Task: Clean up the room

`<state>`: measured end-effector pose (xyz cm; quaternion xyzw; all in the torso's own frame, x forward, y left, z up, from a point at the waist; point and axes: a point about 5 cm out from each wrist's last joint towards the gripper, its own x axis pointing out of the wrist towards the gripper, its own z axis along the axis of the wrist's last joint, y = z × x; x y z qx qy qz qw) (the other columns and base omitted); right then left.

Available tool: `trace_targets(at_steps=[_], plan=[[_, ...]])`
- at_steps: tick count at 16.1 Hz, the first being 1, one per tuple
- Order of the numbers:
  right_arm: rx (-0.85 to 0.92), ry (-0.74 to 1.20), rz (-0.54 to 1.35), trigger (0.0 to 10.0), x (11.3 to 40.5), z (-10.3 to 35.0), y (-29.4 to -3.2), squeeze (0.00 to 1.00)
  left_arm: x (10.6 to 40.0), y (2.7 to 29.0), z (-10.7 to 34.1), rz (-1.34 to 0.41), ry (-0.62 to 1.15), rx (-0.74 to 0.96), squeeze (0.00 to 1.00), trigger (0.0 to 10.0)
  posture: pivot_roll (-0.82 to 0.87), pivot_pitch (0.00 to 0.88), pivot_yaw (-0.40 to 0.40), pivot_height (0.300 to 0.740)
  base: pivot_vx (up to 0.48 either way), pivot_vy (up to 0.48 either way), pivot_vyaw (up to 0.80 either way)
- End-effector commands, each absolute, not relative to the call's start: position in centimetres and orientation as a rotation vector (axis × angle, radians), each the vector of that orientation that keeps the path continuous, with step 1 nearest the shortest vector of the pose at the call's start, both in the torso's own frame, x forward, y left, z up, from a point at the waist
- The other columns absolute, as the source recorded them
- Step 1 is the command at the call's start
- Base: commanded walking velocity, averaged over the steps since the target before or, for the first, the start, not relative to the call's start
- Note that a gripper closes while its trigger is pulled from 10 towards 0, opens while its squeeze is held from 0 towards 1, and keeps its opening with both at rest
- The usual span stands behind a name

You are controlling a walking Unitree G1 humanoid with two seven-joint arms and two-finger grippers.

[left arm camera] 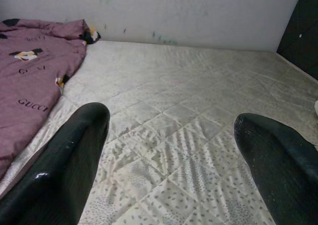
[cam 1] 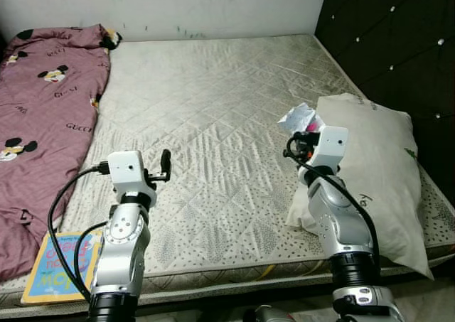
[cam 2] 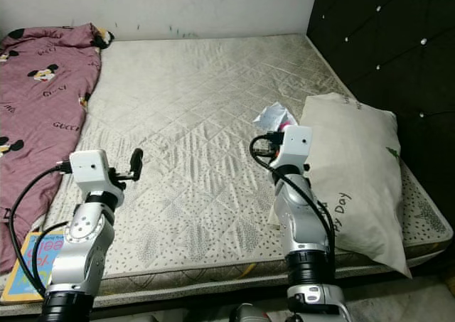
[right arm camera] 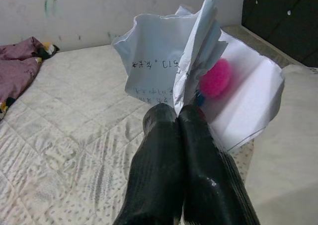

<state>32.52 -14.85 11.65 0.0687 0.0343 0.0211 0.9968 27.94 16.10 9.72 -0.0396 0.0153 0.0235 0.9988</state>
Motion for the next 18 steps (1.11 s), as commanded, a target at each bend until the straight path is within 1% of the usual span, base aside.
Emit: trace_targets(at_steps=[1, 7, 11, 18], plan=[[0.134, 0.063, 0.051, 10.0, 32.62, 11.86, -14.69, 0.0, 27.84, 16.25, 10.03, 0.052, 0.021, -0.086, 0.0, 10.0, -0.04, 0.0, 0.017, 0.74, 0.0, 0.48, 0.0], [0.13, 0.059, 0.055, 10.0, 32.7, 11.97, -14.81, 0.0, 27.83, 16.15, 10.04, 0.052, 0.019, -0.088, 0.0, 10.0, -0.03, 0.0, 0.011, 0.74, 0.0, 0.477, 0.0], [0.129, 0.06, 0.055, 10.0, 32.68, 11.92, -14.78, 0.0, 27.79, 16.16, 10.04, 0.058, 0.02, -0.092, 0.0, 10.0, -0.03, 0.0, 0.011, 0.74, 0.0, 0.262, 0.0], [0.13, 0.063, 0.067, 10.0, 32.62, 11.81, -14.6, 0.0, 27.77, 16.22, 9.97, 0.064, 0.028, -0.098, 0.0, 10.0, -0.04, 0.0, 0.012, 0.74, 0.0, 0.48, 0.0]])
